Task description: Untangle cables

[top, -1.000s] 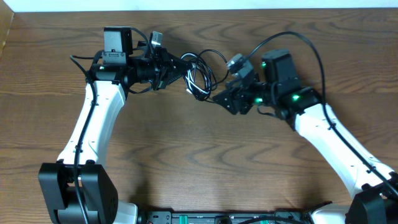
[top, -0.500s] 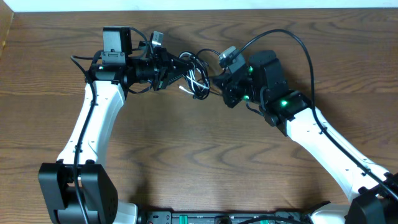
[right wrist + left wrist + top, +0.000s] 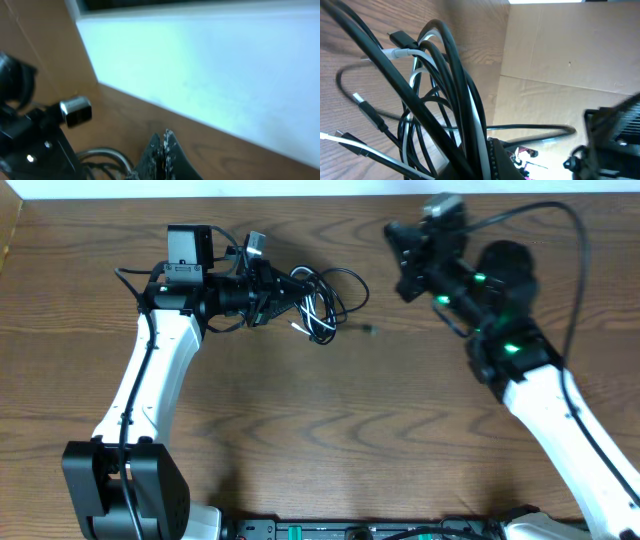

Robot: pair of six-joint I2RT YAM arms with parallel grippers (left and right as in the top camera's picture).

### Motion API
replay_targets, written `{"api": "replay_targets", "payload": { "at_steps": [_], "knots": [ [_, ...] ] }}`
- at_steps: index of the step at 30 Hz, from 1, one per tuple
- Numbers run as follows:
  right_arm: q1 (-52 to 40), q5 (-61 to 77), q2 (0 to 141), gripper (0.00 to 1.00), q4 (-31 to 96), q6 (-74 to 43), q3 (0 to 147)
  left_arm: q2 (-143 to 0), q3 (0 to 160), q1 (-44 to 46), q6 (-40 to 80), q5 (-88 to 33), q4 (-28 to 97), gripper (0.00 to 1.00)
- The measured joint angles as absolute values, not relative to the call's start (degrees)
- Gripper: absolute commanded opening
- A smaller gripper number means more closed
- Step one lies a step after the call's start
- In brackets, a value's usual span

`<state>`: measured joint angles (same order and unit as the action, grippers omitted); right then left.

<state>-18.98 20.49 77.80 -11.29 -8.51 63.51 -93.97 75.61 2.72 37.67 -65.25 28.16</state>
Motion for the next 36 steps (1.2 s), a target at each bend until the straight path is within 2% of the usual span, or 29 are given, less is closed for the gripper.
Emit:
{"api": "replay_targets", "payload": {
  "at_steps": [2, 9, 16, 25, 36],
  "knots": [
    [-17.7, 20.8, 76.2, 0.04, -9.4, -8.6, 63.6, -94.0, 75.6, 2.7, 37.3, -65.3, 28.2, 0.08],
    [-15.9, 21.1, 76.4, 0.4, 4.5, -9.0, 63.7, -94.0, 75.6, 2.7, 33.4, -65.3, 28.2, 0.08],
    [-15.8, 25.0, 78.1, 0.62, 13.8, -6.3, 63.7, -94.0, 75.6, 2.7, 31.1, -65.3, 28.3, 0.08],
    [-17.3, 36.0, 86.0, 0.65, 15.4, -3.0, 63.7, -94.0, 75.6, 2.7, 34.5, -65.2, 28.1, 0.08],
    [-21.4, 41.0, 91.2, 0.62, 12.6, -2.2, 63.7, -94.0, 75.6, 2.7, 35.8, -65.2, 28.1, 0.08]
  ]
}}
